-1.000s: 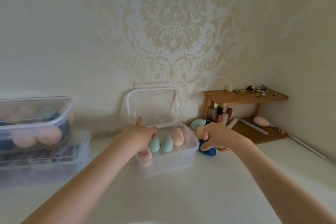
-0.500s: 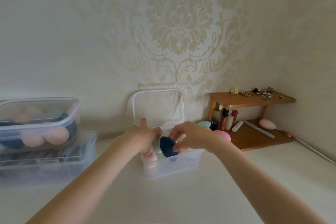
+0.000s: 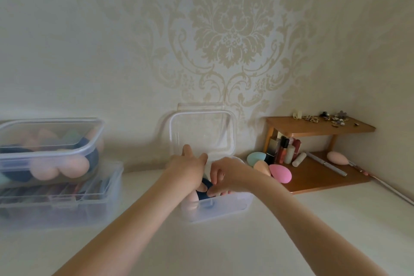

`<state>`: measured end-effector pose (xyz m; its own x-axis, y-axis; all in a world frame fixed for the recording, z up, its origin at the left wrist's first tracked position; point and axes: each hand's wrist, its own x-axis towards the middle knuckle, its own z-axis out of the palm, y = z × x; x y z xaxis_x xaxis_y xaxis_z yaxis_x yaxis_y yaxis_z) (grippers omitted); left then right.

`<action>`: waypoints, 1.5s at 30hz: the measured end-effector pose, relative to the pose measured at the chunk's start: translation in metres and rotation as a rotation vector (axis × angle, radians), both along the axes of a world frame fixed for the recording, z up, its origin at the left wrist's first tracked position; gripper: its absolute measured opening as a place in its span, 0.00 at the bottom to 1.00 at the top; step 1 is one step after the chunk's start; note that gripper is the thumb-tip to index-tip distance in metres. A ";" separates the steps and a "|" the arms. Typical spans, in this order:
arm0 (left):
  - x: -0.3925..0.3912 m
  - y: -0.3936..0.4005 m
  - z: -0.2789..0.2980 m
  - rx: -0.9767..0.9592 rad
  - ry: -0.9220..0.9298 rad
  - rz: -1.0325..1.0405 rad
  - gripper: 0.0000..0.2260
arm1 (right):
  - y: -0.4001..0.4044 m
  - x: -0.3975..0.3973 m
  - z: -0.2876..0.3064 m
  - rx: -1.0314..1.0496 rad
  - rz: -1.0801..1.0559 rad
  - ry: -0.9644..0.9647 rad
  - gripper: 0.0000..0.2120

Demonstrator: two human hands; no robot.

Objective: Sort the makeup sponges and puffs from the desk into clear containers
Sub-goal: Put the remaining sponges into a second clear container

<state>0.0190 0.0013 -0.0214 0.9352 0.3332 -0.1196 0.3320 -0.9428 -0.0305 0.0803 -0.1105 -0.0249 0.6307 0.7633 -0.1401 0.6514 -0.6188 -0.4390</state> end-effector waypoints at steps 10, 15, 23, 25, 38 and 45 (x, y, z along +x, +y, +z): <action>0.001 0.000 -0.005 0.000 0.018 -0.003 0.27 | -0.043 0.059 -0.014 0.095 -0.336 -0.086 0.14; 0.000 0.000 -0.004 -0.014 0.013 -0.002 0.27 | -0.042 0.062 -0.023 0.149 -0.392 -0.235 0.15; -0.002 -0.002 -0.004 0.024 0.017 -0.005 0.25 | -0.046 0.019 0.035 0.136 -0.137 0.190 0.17; -0.001 -0.002 -0.003 0.031 0.017 -0.006 0.25 | -0.039 0.012 0.030 -0.039 -0.086 0.118 0.19; -0.006 -0.002 0.008 -0.040 0.043 -0.025 0.23 | -0.002 0.010 -0.015 -0.114 -0.045 -0.245 0.09; -0.008 -0.016 -0.005 0.152 -0.074 0.016 0.26 | -0.003 0.012 -0.016 -0.061 -0.085 -0.217 0.15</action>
<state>0.0107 -0.0149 -0.0259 0.9340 0.3573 0.0021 0.3537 -0.9237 -0.1475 0.0923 -0.1132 -0.0405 0.7124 0.7007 -0.0386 0.6710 -0.6963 -0.2549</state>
